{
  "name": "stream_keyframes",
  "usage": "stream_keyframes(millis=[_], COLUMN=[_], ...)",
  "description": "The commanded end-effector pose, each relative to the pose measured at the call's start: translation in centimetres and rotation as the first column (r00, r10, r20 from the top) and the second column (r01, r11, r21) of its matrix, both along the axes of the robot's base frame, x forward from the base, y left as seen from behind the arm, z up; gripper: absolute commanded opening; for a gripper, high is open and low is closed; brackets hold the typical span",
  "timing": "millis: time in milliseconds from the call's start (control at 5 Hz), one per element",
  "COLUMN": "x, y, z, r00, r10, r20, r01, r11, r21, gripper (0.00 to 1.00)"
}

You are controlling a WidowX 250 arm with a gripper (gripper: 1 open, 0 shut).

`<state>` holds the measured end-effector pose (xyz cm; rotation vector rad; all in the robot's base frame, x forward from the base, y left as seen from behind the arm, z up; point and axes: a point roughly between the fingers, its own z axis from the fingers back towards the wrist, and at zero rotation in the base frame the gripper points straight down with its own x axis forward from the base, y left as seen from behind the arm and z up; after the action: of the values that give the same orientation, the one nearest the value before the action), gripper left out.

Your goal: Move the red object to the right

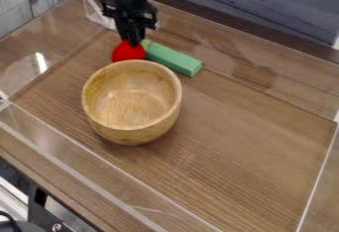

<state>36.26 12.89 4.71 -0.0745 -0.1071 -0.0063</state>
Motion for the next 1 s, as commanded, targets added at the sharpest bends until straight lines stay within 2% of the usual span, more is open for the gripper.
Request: stream_keyframes(millis=[0,200,400,600,800], x=[0.5,0.6,1.1,1.5,1.2], y=[-0.9,-1.5,-2.2,-5.3,-9.3], z=[0.5,0.2,0.5,2.1,2.8], r00=[0.997,0.993,0.991,0.984,0.974], r10=[-0.070,-0.109,-0.124,-0.157,-0.200], r20=[0.035,0.041,0.041,0.080,0.105], r01=[0.069,0.109,0.124,0.157,0.200], r11=[0.998,0.994,0.992,0.988,0.980], r21=[0.012,0.005,-0.003,0.003,0.004], gripper=[1.00,0.00,0.00,0.00,0.00])
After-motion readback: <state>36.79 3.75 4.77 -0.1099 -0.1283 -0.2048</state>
